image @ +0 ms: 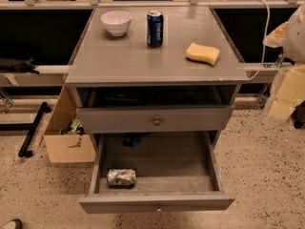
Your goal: Pick 7up can from middle drawer and place on counter
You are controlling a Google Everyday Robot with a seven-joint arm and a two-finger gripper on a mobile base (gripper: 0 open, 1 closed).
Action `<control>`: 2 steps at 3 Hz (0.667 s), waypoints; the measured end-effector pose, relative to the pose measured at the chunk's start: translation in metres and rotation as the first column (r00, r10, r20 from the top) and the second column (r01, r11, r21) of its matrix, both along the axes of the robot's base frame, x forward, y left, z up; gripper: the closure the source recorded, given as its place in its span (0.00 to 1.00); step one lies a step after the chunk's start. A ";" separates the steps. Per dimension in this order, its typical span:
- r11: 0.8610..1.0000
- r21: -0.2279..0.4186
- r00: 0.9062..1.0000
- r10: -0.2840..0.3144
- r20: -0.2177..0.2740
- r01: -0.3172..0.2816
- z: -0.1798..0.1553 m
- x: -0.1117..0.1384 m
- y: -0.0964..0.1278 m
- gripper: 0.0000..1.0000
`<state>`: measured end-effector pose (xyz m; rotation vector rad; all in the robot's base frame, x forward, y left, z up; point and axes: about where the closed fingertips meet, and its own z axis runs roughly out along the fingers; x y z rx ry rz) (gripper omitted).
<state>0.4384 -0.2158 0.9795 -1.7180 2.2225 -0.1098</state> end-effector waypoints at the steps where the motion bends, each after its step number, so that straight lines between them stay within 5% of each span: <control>1: 1.000 0.000 1.000 0.000 0.000 0.000 0.000 0.000 0.000 0.00; 2: 0.999 0.022 0.999 0.029 -0.031 -0.029 -0.016 -0.001 0.013 0.00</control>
Offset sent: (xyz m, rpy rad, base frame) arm -0.0019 0.0307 -0.0423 0.0522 0.0970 0.0707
